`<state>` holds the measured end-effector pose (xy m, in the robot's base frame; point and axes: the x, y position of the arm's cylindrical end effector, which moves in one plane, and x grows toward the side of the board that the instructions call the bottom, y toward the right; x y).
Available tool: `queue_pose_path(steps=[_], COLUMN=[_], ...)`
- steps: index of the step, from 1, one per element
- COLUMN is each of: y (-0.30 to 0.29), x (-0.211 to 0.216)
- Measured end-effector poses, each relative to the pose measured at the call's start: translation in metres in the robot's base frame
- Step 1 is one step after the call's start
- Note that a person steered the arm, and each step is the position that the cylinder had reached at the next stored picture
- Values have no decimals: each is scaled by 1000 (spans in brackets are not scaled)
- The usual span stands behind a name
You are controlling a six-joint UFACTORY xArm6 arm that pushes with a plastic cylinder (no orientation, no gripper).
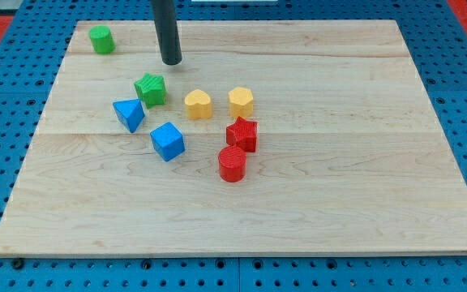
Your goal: Move the yellow heart to the top center of the board
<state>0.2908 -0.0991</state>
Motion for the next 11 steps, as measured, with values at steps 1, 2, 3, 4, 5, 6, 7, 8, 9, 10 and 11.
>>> queue_pose_path(steps=[1, 2, 3, 4, 5, 6, 7, 8, 9, 10, 11], y=[53, 109, 121, 137, 138, 139, 133, 107, 87, 68, 41], x=[31, 69, 69, 69, 69, 84, 110, 147, 158, 144, 127])
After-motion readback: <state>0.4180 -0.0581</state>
